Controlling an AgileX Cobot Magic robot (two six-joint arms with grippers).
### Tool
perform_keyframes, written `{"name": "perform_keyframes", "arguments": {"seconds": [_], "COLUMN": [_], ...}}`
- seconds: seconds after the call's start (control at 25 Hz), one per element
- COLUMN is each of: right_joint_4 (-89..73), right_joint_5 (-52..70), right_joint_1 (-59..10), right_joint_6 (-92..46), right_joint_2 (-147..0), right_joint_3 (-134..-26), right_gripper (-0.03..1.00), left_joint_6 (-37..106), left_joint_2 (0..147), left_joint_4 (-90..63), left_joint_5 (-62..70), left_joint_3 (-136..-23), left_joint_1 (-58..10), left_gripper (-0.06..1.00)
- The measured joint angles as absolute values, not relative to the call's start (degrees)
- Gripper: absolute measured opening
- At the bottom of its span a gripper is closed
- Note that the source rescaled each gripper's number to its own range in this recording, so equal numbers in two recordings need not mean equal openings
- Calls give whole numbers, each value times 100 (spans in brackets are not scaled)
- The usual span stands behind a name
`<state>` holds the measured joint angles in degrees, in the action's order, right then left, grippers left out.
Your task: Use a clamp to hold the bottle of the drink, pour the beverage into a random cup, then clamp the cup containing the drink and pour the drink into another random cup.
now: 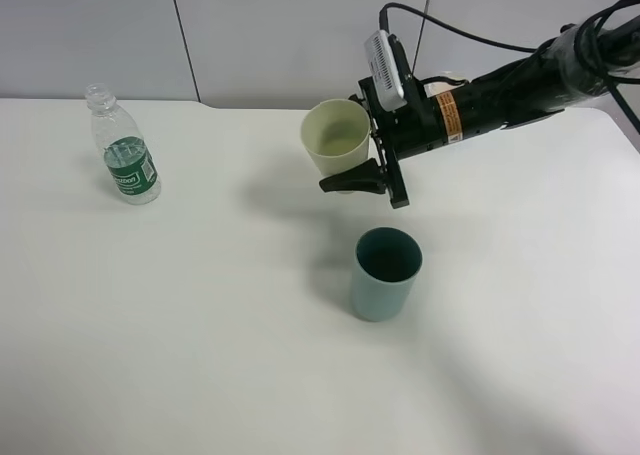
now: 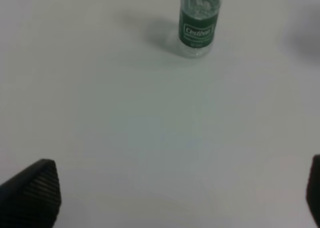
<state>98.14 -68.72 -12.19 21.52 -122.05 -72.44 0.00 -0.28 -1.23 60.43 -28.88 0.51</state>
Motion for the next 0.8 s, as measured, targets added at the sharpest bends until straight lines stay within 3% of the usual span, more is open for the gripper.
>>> {"name": "perform_keyframes", "arguments": {"seconds": [0.44,0.8], "right_joint_4": [10014,10021], "right_joint_5": [-6884,-6884], "right_joint_1": [-1034,-1006], "right_joint_6": [2213,1265], "right_joint_2": [-11603,-11546], "right_joint_3": [-7244,-7244], "right_gripper": [0,0], "left_joint_6": [0,0], "left_joint_2": [-30,-30], "left_joint_4": [-123,-123], "left_joint_5": [6043,6043], "left_joint_3": [-2888,-2888], "left_joint_1": [51,51], "left_gripper": [100,100]}}
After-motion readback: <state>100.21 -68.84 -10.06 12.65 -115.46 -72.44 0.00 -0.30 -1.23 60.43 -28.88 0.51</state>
